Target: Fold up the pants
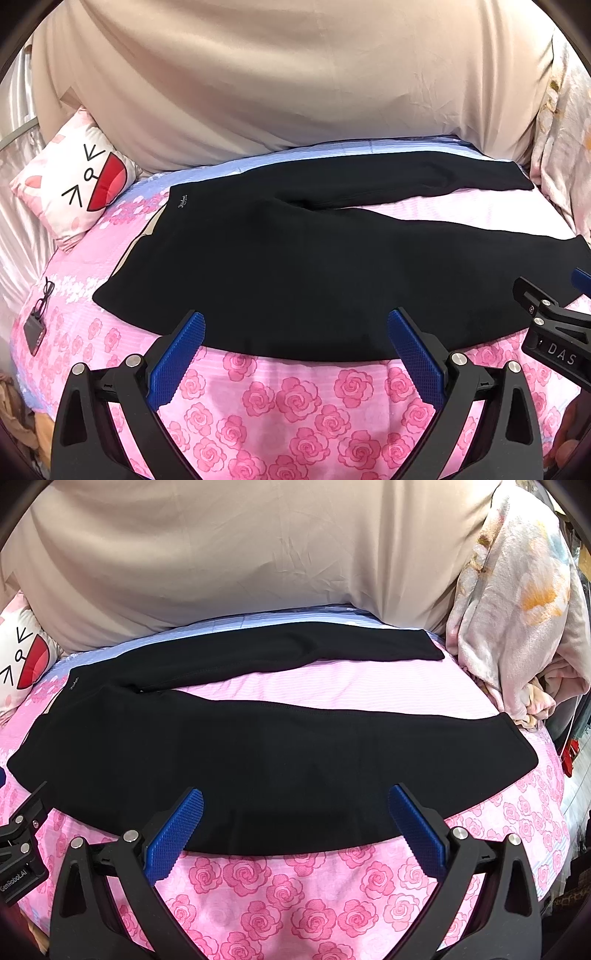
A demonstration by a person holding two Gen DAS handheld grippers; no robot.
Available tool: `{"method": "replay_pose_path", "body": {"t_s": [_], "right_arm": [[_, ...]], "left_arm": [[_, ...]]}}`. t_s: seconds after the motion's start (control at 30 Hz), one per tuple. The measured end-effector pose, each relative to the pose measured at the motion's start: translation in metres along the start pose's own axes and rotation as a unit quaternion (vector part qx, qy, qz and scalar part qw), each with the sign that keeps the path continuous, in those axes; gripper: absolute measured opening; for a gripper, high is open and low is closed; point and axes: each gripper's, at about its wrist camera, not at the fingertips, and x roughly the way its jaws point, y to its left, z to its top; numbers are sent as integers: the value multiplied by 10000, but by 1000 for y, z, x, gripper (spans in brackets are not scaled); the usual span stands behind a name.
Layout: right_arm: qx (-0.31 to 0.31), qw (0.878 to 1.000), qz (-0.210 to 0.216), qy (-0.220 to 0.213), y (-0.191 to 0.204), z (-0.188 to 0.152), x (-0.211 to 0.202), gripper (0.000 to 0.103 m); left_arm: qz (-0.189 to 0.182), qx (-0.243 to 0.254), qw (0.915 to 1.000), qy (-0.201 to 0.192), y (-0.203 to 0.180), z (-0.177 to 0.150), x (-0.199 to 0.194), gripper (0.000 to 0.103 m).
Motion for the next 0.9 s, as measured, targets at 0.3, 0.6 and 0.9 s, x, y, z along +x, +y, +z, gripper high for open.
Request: {"method": "replay_pose_path", "body": {"t_s": [0.3,0.6,0.9], "right_arm": [[0,10000,-10,5,0,0,1,98],[13,10000,-14,12,-1,-1,2,98],[10,10000,-25,28,-2,-1,3,98]], "left_arm": [[7,17,10000,-33,0,-1,0,98],[-99,-248,9990,-368,5,0,-7,98],[-69,-12,10000,-5,0,3,2,98]]}}
